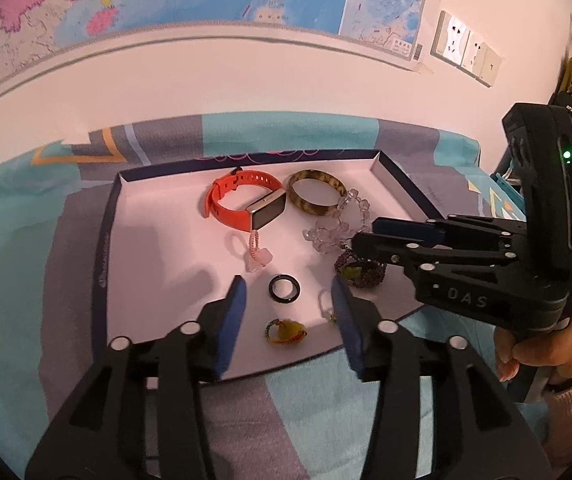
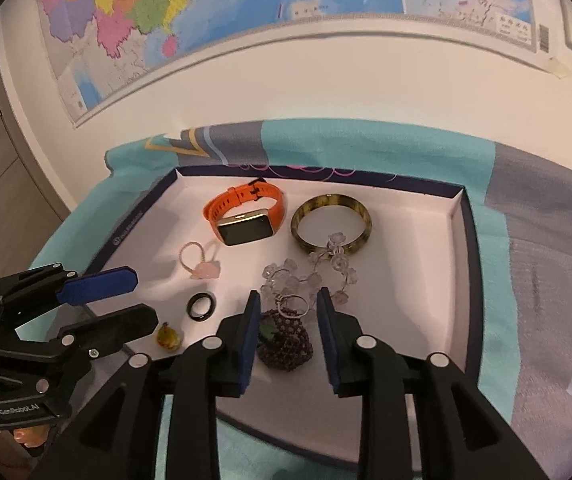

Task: Organize jewelry
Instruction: 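Open both grippers to drop the gold pendant and silver ring in the box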

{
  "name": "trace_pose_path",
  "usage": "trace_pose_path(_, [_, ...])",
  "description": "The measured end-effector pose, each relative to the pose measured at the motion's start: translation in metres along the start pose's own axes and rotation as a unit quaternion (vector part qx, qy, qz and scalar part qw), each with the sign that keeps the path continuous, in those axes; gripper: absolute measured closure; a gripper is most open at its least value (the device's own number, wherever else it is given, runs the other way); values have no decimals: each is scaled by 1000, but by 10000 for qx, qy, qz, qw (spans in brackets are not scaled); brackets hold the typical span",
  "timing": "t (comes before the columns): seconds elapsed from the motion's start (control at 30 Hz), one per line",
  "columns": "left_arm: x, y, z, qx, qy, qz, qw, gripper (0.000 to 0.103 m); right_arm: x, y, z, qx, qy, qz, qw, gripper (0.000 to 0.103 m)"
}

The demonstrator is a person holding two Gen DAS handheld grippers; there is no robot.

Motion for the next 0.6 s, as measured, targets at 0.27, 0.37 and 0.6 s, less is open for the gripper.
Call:
trace_pose_path(0.27, [9,32,-16,-352,53,348,9988,8,12,38,-19,-379,61,-78,9992,38])
trace_pose_path(0.37, [14,46,-27,-487,163,448,9977,6,15,55,-33,-580,37,-266,9980,18])
trace_pose_path(0.6, [25,57,-52,-497,481,654,9955,6,20,67,-63,-665,11,-624,9958,7])
Point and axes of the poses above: each gripper's, at about its wrist camera, not at the fingertips, and y roughly against the way its jaws point, x to its left, z to its top, the point moved 10 cm from there along -y, roughly the way its jaws point, and after that the axes turned 12 degrees about x, right-handed, at the moved point
